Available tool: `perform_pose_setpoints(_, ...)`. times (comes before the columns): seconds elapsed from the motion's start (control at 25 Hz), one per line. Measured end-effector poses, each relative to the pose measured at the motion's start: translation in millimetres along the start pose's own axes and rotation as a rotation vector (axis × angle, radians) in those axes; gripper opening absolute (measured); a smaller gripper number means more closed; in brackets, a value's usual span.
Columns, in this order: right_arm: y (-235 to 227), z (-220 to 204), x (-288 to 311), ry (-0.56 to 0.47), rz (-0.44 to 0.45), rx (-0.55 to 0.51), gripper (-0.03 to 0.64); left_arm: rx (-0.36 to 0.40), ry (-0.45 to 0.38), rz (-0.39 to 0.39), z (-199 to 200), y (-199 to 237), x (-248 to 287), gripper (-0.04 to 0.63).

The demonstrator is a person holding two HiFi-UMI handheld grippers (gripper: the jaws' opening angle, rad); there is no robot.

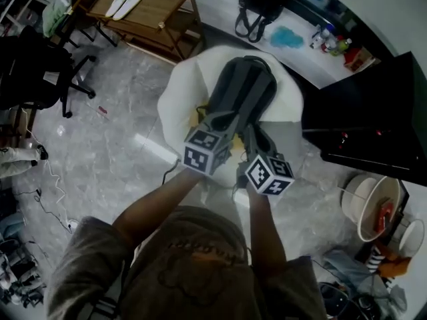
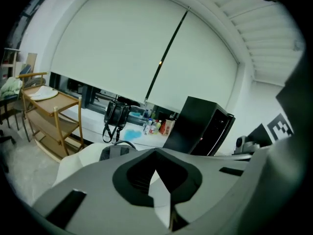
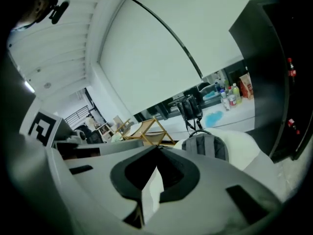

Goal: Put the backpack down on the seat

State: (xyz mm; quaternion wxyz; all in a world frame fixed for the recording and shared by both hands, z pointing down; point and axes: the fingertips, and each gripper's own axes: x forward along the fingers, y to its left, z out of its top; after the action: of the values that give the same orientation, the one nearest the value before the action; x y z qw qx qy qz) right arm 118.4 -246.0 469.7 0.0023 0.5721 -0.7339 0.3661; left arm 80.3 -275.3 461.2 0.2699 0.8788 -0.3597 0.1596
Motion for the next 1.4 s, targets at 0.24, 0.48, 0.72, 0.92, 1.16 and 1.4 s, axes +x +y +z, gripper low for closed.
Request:
perform_pose_setpoints(0.24, 40, 21, -49, 0.008, 0.102, -0.047, 0.005, 0.095, 0.017, -0.078, 14, -42, -49, 0.000)
perform_pose_setpoints(0.48, 95, 42, -87, -0.025, 0.264, -0.246, 0.005, 0.198, -0.048, -0.199, 43, -74, -92, 0.000)
perform_pose_setpoints(0.72, 132, 47, -120, -0.085, 0.358, -0.380, 0.005, 0.279, -0.138, -0.288, 66, -92, -132, 0.000)
perform_pose_setpoints(0.92, 153, 55, -144, -0.157, 0.382, -0.424, 0.005, 0.363, -0.218, -0.380, 70, -112, -164, 0.000)
perform_pose_setpoints(1.16, 165, 65, -151, -0.229, 0.397, -0.445, 0.005, 0.379, -0.280, -0.405, 73, -116, -185, 0.000)
perform_pose_setpoints(1.4, 170, 58, -146, -0.221, 0.397, -0.454, 0.003, 0.346, -0.273, -0.395, 71, -106, -192, 0.000)
